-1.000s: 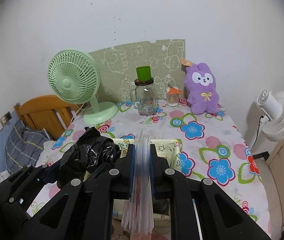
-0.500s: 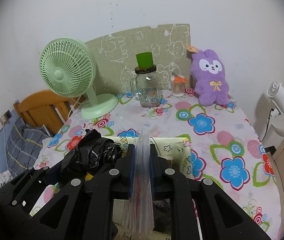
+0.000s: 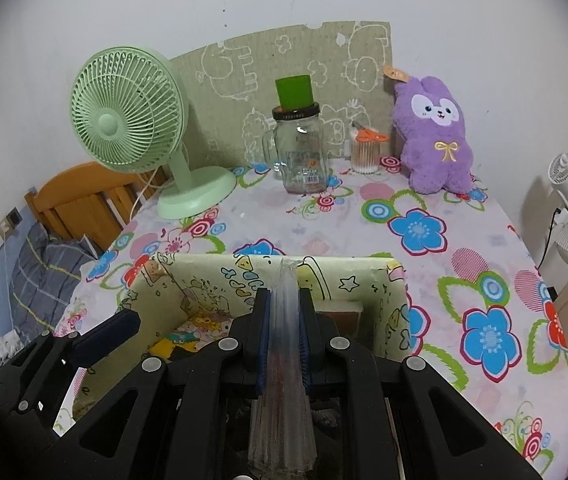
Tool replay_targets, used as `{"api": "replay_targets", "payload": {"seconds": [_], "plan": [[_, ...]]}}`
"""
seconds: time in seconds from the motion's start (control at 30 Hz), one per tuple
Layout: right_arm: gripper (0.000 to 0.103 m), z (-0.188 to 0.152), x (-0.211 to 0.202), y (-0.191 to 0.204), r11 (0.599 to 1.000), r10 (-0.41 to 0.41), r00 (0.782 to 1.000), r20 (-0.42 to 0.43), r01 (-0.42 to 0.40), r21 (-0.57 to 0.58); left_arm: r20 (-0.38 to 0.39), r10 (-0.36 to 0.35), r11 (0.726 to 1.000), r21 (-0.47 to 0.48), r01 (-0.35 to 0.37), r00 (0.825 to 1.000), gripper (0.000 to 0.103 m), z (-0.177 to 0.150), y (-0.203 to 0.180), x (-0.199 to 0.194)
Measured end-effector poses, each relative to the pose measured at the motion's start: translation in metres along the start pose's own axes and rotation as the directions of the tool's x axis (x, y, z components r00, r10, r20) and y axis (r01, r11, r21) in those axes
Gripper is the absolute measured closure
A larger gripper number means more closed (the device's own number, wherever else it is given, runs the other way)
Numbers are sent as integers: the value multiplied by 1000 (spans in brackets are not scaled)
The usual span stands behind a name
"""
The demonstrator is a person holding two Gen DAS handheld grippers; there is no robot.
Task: Organize soft objects
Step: 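Open the left tool to drop the black bag in the box while the right tool releases the clear bag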
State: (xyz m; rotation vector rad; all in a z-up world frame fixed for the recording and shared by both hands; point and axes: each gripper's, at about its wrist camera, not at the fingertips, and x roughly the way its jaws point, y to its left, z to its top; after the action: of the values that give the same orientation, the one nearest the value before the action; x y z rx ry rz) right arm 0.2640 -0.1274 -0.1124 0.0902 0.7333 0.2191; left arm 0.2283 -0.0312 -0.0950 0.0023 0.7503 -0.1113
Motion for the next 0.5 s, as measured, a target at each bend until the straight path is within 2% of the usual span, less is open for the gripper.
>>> {"api": "replay_targets", "payload": {"seconds": [0.17, 0.33, 0.47, 0.5], "plan": [[83, -1, 6, -1, 1000, -2, 1000, -19, 2, -3, -11, 8, 1000, -3, -8, 1000, 19, -1, 2, 4], [57, -4, 12, -3, 1000, -19, 999, -38, 18, -8, -21, 22, 1000, -2, -22, 1000, 19, -5, 2, 4], [48, -5, 9, -2, 999, -27, 999, -34, 27, -17, -16, 27, 1000, -3, -27, 1000, 14, -6, 3, 1], [42, -5, 6, -2, 999, -32, 999, -29, 31, -23, -13, 25, 1000, -2, -25, 1000, 13, -6, 2, 0]]}}
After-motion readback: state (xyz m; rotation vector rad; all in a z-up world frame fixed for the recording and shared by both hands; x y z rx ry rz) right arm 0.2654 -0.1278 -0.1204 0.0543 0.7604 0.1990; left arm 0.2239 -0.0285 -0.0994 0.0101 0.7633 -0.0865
